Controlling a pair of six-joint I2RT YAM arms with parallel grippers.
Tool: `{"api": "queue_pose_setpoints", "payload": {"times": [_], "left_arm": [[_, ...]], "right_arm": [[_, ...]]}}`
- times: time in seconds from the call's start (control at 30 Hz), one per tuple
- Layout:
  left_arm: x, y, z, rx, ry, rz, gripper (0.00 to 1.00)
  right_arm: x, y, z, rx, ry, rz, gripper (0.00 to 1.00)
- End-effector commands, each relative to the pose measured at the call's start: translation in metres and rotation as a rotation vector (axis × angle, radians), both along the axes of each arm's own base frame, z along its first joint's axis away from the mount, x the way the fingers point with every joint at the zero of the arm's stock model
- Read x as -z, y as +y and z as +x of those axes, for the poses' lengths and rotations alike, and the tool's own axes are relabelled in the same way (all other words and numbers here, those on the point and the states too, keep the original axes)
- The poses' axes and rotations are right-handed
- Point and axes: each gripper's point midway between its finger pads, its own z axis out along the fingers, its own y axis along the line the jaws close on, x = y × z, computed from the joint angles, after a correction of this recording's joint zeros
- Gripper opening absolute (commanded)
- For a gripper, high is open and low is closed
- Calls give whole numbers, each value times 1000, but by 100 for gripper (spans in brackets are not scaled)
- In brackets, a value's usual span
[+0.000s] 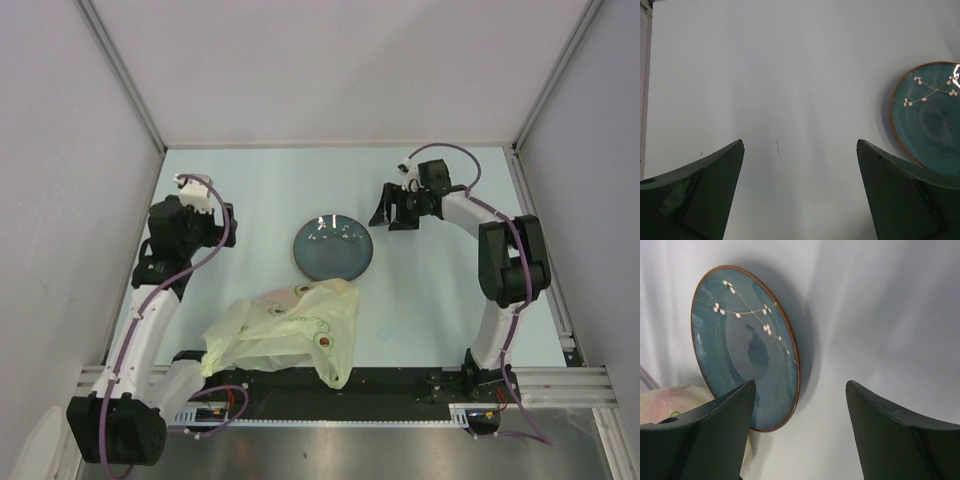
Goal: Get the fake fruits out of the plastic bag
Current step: Move the plate to the center of the board.
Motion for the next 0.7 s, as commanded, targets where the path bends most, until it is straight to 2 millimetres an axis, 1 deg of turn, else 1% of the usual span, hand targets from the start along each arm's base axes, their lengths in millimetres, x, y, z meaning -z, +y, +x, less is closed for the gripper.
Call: {"api": "queue_pose_setpoints", "payload": {"times": [0.0,0.07,0.1,0.23,0.3,0.4,0.43,0.5,0.57,0.6,0.67], "left_arm": [[-27,-4,-1,48,-48,37,100],[-28,-1,0,36,-48,44,100],[-30,0,0,31,-50,47,100],[-34,2,-1,32,-60,67,100],[-32,3,-1,38,-59,89,100],[-32,6,0,25,-63,98,100],[-32,6,1,29,-65,99,100],[-31,5,2,43,-68,110,100],[-33,7,5,38,-81,124,100],[-34,10,7,30,-85,137,100],[-34,11,10,28,-89,145,100]], "right_arm": [[0,29,9,-30,22,99,77],[10,32,8,-4,65,99,76],[20,33,7,4,88,98,76],[33,38,8,13,121,103,71],[39,40,4,9,143,98,66],[49,39,-3,2,177,81,54],[49,38,-3,3,178,82,49],[48,34,-2,11,185,88,40],[48,27,-3,21,201,94,35],[49,24,-4,11,196,90,26],[49,15,-7,12,209,92,18]]}}
